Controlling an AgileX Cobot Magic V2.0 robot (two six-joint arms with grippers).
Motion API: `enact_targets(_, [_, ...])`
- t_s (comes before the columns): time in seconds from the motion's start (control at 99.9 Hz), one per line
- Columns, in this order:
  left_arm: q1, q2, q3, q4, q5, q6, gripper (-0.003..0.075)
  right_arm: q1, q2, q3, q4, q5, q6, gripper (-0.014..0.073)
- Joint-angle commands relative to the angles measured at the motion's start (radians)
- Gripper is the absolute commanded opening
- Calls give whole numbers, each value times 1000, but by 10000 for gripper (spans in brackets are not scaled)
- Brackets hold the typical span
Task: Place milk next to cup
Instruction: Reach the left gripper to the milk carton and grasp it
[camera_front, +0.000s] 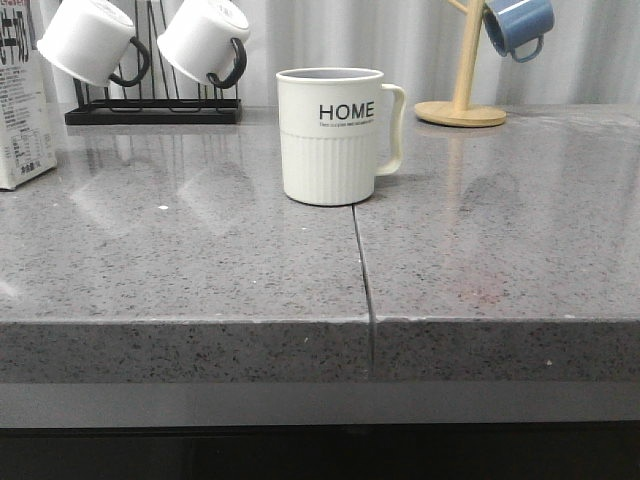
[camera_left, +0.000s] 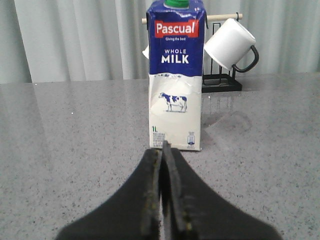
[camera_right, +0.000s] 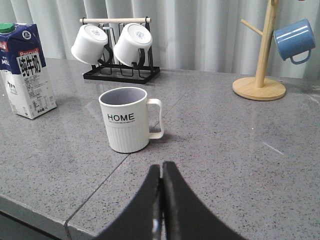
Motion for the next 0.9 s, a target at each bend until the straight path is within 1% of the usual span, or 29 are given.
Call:
enact_targets(0.0, [-7, 98, -105, 2, -64, 3, -20, -1, 9, -25, -5, -73, -4, -67])
enact_targets(0.19, [-7, 334, -258, 2, -45, 3, -13, -1, 9, -25, -5, -73, -4, -67])
enact_targets(0.22, [-7, 377, -277, 2, -45, 3, 1, -1, 9, -25, -5, -73, -4, -67])
enact_targets(0.26, [-7, 418, -304, 2, -52, 3, 41, -1, 9, -25, -5, -73, -4, -67])
enact_targets(0.29, [-7, 458, -319, 2, -63, 3, 83, -1, 9, -25, -5, -73, -4, -67])
enact_targets(0.33, [-7, 495, -338, 2, -78, 3, 169, -1, 9, -25, -5, -73, -4, -67])
enact_targets(0.34, [-7, 508, -341, 2, -86, 3, 204, -1, 9, -25, -5, -73, -4, -67])
enact_targets(0.36, [-7, 528, -350, 0, -96, 3, 242, -1, 9, -25, -5, -73, -4, -67])
enact_targets(0.37, [-7, 534, -352, -2, -100, 3, 281, -1, 9, -25, -5, -73, -4, -67])
enact_targets(0.38, [-7, 540, -358, -5, -105, 3, 302, -1, 9, -25, -5, -73, -4, -67])
enact_targets(0.39, [-7, 551, -360, -5, -113, 3, 346, -1, 9, -25, -5, -73, -4, -67])
enact_targets(0.4, [-7, 557, -365, -10, -117, 3, 368, -1, 9, -25, -5, -73, -4, -67])
enact_targets(0.41, [-7, 566, -367, -10, -130, 3, 411, -1, 9, -25, -5, -73, -4, -67])
enact_targets(0.42, [-7, 571, -369, -18, -130, 3, 433, -1, 9, -25, -5, -73, -4, -67])
enact_targets(0.43, [-7, 581, -370, -18, -151, 1, 454, -1, 9, -25, -5, -73, -4, -67])
enact_targets(0.44, [-7, 585, -371, -18, -160, 1, 496, -1, 9, -25, -5, -73, -4, -67])
enact_targets(0.45, [-7, 590, -371, -18, -170, 1, 517, -1, 9, -25, -5, -73, -4, -67])
enact_targets(0.46, [-7, 599, -371, -18, -189, 1, 557, -1, 9, -25, -5, -73, -4, -67])
enact_targets(0.47, [-7, 603, -374, -27, -200, 1, 575, -1, 9, -25, -5, -73, -4, -67])
enact_targets(0.48, [-7, 611, -374, -29, -219, 1, 611, -1, 9, -25, -5, -73, -4, -67])
enact_targets(0.53, [-7, 637, -374, -36, -285, 1, 708, -1, 9, -25, -5, -73, -4, -67])
enact_targets(0.54, [-7, 640, -374, -41, -293, 1, 715, -1, 9, -25, -5, -73, -4, -67])
enact_targets(0.57, [-7, 658, -374, -50, -328, 1, 715, -1, 9, -25, -5, -73, -4, -67])
enact_targets(0.62, [-7, 684, -376, -52, -362, 1, 676, -1, 9, -25, -5, -73, -4, -67])
enact_targets(0.67, [-7, 712, -378, -52, -383, 1, 657, -1, 9, -25, -5, -73, -4, -67])
enact_targets(0.891, [-7, 841, -378, -57, -465, -11, 657, -1, 9, -25, -5, -73, -4, -67])
